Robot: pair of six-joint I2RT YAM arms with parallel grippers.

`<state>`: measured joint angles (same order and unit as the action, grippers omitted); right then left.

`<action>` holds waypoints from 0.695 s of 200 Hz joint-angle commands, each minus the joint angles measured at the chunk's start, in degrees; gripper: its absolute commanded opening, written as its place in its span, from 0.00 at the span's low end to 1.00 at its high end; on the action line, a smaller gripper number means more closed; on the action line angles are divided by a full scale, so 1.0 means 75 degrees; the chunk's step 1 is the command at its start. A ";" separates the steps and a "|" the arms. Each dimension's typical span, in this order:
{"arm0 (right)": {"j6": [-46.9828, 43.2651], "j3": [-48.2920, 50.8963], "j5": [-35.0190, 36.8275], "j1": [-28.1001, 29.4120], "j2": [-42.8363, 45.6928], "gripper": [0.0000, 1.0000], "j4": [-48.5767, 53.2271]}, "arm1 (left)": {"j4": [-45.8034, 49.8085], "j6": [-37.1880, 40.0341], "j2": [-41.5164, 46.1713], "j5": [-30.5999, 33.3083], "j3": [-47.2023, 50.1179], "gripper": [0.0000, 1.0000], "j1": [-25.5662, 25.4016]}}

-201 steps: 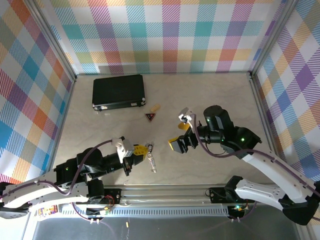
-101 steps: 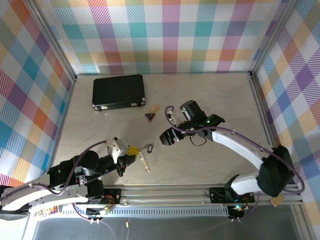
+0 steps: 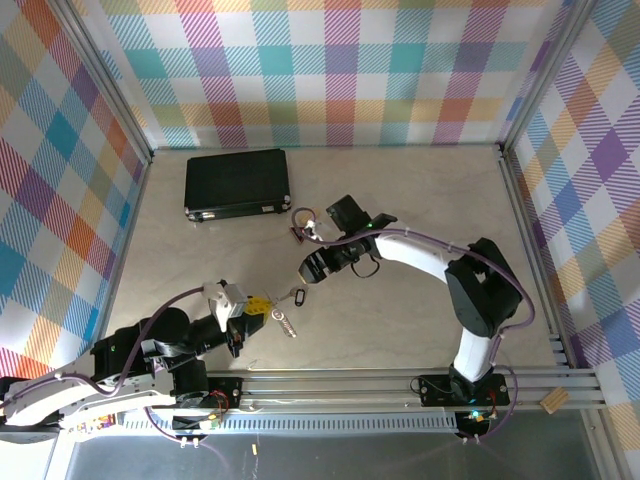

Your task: Put the keys on the keyring

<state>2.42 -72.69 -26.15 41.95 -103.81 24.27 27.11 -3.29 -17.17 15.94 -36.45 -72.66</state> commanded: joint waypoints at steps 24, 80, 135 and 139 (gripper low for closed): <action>-0.0531 -0.0703 -0.0475 0.0137 -0.0936 0.72 0.0344 | -0.0224 -0.0064 0.0249 -0.0151 0.0160 0.00 -0.0014; -0.0694 -0.0989 -0.0740 0.0172 -0.1512 0.62 0.0569 | -0.0328 -0.0039 0.0327 -0.0238 0.0231 0.00 -0.0014; -0.0698 -0.1141 -0.0895 0.0188 -0.1870 0.53 0.0537 | -0.0365 -0.0030 0.0414 -0.0273 0.0265 0.00 -0.0009; -0.0697 -0.1137 -0.0916 0.0184 -0.1882 0.52 0.0537 | -0.0367 -0.0030 0.0424 -0.0274 0.0266 0.00 -0.0010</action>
<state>-1.54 -79.50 -30.65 42.85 -116.99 27.29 26.87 -3.44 -15.09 14.50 -34.83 -72.66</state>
